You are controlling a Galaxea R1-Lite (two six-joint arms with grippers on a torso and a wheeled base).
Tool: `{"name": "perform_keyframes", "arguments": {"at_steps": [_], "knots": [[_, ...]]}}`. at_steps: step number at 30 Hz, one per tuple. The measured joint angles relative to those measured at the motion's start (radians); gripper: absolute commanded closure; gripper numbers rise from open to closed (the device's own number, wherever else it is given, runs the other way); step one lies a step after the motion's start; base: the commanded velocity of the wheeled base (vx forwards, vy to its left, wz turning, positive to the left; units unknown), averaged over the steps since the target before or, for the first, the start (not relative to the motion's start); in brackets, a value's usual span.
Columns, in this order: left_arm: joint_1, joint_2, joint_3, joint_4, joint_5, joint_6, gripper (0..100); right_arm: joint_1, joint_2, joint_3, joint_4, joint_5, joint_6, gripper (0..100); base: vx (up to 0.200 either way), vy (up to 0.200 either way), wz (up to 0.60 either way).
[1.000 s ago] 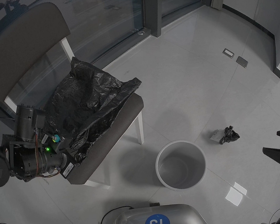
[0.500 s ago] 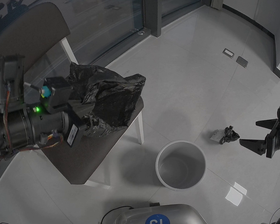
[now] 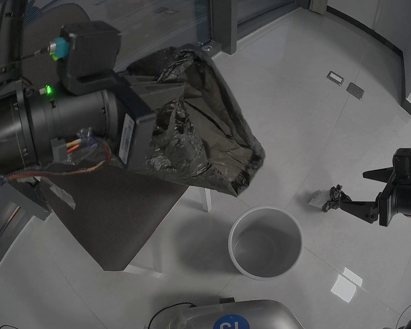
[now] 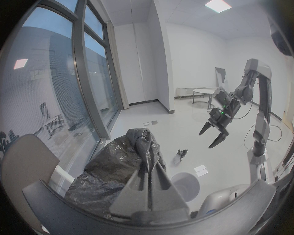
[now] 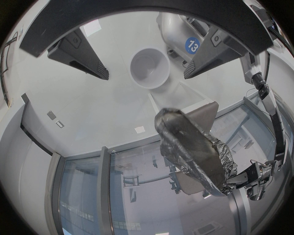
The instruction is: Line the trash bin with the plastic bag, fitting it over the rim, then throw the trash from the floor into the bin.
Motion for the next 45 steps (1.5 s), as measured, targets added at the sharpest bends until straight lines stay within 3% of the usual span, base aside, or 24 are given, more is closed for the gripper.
{"name": "perform_keyframes", "arguments": {"at_steps": [7,31,33,40,45], "knots": [[-0.039,0.009,-0.042,0.0,-0.018,-0.01,100,0.019,0.05,-0.06,-0.01,0.006,-0.024,0,0.0,0.0,0.0],[-0.031,0.07,-0.127,0.0,-0.014,-0.02,100,0.283,0.186,-0.095,-0.013,0.004,-0.032,0,0.0,0.0,0.0],[-0.029,0.08,-0.15,0.003,-0.004,-0.02,100,0.294,0.19,-0.086,-0.013,0.004,-0.033,0,0.0,0.0,0.0],[-0.031,0.119,-0.258,0.104,0.142,-0.017,100,0.321,0.202,-0.067,-0.012,-0.002,-0.056,0,0.0,0.0,0.0],[-0.037,0.14,-0.346,0.175,0.165,-0.017,100,0.326,0.22,-0.069,-0.013,-0.009,-0.064,0,0.0,0.0,0.0]]}}
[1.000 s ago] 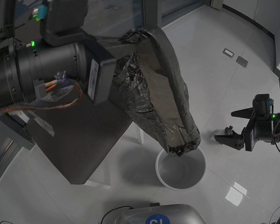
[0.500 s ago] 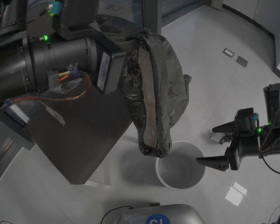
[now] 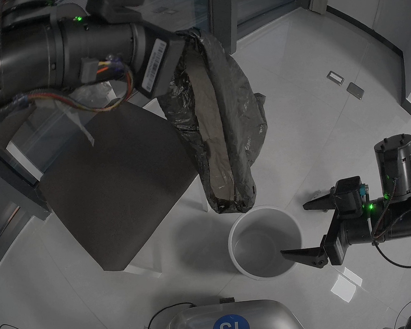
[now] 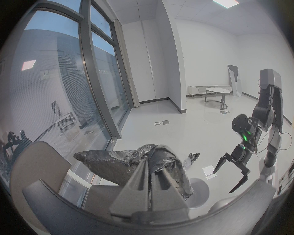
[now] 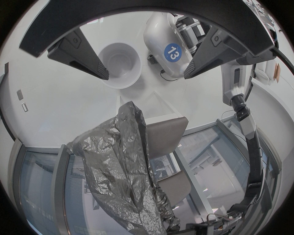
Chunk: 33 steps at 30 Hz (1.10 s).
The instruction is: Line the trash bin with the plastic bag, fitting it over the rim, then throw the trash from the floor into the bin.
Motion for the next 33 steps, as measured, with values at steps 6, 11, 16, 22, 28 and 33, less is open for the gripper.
{"name": "perform_keyframes", "arguments": {"at_steps": [6,11,16,22,28,33], "knots": [[-0.021,0.017,-0.097,0.061,0.005,-0.001,100,0.0,0.031,-0.017,-0.001,-0.007,-0.019,0,0.0,0.0,0.0],[-0.041,0.037,-0.181,0.13,0.025,-0.001,100,-0.001,0.087,-0.08,-0.001,-0.037,-0.033,0,0.0,0.0,0.0],[-0.06,0.052,-0.223,0.15,0.033,-0.001,100,-0.002,0.146,-0.16,-0.001,-0.052,-0.035,0,0.0,0.0,0.0],[-0.084,0.061,-0.242,0.154,0.036,-0.01,100,-0.003,0.228,-0.267,-0.001,-0.086,-0.035,0,0.0,0.0,0.0],[-0.113,0.062,-0.258,0.161,0.038,-0.018,100,-0.022,0.303,-0.349,0.0,-0.099,-0.04,0,0.0,0.0,0.0],[-0.14,0.056,-0.264,0.163,0.037,-0.031,100,-0.061,0.353,-0.419,-0.001,-0.103,-0.062,0,0.0,0.0,0.0]]}}
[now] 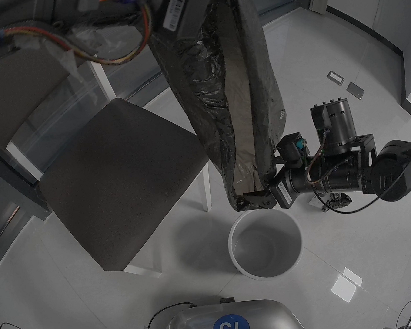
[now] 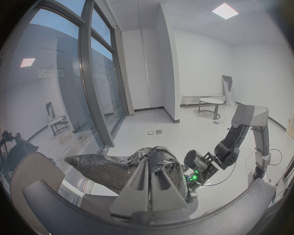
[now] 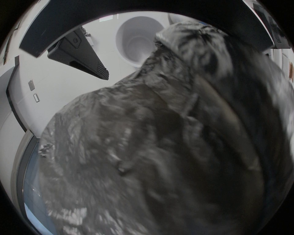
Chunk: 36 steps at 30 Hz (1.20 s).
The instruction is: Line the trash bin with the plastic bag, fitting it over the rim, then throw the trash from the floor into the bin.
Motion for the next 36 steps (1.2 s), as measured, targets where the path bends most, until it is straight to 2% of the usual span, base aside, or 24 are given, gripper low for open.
{"name": "perform_keyframes", "arguments": {"at_steps": [9,10,29,36], "knots": [[-0.02,-0.016,0.007,0.012,0.0,-0.015,100,-0.044,0.046,-0.101,0.003,-0.017,-0.01,0,0.0,0.0,0.0],[-0.021,-0.017,0.008,0.013,0.0,-0.017,100,-0.045,0.049,-0.105,0.0,-0.017,-0.01,100,0.0,0.0,0.0],[-0.031,-0.017,0.045,0.012,-0.001,-0.05,100,-0.048,0.062,-0.124,-0.008,-0.03,-0.001,100,0.0,0.0,0.0],[-0.029,0.008,0.049,0.012,-0.002,-0.168,100,-0.058,-0.021,-0.01,-0.004,-0.03,0.0,100,0.0,0.0,0.0]]}}
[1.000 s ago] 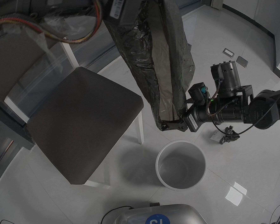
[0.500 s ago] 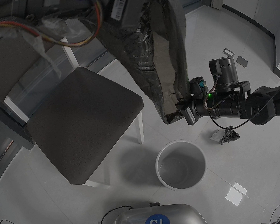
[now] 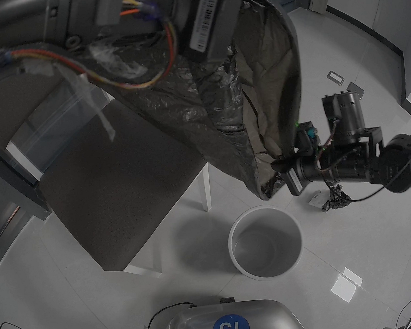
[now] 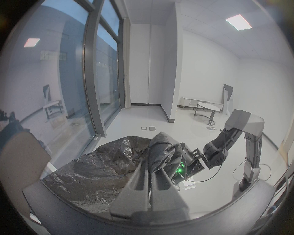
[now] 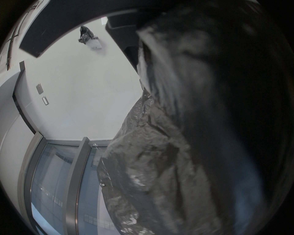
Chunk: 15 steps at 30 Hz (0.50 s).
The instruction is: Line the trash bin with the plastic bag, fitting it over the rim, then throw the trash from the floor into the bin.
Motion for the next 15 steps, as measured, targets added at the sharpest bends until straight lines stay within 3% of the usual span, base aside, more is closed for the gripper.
{"name": "perform_keyframes", "arguments": {"at_steps": [9,15], "knots": [[0.001,0.072,0.03,0.001,-0.011,-0.191,100,-0.06,-0.299,0.381,0.014,0.01,0.002,100,0.0,0.0,0.0],[-0.001,0.123,0.148,0.0,-0.039,-0.289,100,-0.098,-0.482,0.601,0.054,0.038,0.042,100,0.0,0.0,0.0]]}}
